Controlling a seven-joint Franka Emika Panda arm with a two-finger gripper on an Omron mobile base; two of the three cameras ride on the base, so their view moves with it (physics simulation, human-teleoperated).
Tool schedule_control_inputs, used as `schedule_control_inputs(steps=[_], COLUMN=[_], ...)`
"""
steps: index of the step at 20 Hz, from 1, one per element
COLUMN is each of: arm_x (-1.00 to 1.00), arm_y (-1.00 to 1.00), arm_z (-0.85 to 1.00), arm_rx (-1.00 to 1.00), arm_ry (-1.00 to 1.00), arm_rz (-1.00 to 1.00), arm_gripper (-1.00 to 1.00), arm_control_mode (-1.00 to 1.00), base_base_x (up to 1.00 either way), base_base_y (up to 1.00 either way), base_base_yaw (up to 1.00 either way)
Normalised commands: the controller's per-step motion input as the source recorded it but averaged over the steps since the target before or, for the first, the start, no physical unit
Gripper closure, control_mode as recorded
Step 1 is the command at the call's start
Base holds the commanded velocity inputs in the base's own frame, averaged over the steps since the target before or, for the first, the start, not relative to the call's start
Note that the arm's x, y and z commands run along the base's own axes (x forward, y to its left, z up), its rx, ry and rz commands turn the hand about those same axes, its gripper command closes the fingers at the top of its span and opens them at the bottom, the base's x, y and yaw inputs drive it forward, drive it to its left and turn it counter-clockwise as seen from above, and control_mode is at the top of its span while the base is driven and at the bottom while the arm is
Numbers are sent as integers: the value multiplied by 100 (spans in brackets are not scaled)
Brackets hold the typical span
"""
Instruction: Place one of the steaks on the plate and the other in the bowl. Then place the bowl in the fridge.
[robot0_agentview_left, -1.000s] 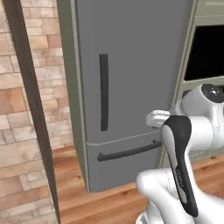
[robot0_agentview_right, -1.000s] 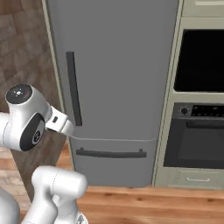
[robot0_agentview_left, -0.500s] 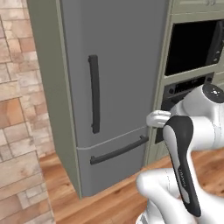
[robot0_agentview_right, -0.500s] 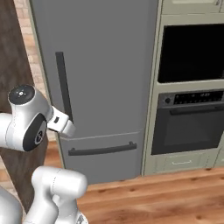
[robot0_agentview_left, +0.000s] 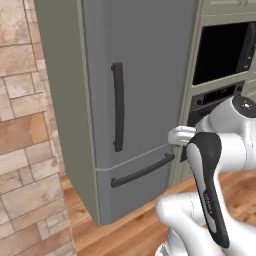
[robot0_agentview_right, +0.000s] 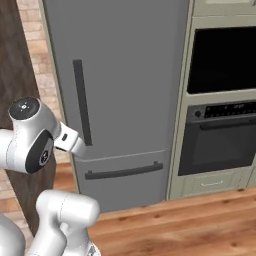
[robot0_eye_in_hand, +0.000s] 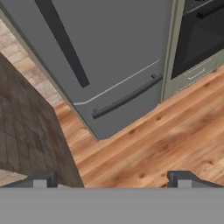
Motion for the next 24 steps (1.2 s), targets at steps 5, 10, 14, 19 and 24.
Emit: schedule_control_inputs(steps=[5, 10, 14, 19, 24], arm_x=[0, 0, 0, 0, 0], arm_y=[0, 0, 0, 0, 0], arm_z=[0, 0, 0, 0, 0], arm_rx=[0, 0, 0, 0, 0], arm_ry=[0, 0, 0, 0, 0], arm_rz=[0, 0, 0, 0, 0], arm_gripper=[-100, -100, -100, -100, -100], arm_control_mode=[100, 100, 100, 100, 100], base_base_x=[30, 6, 0, 0, 0], base_base_y=[25, 5, 24, 43, 47], base_base_yaw=[-8, -11, -14, -11, -5])
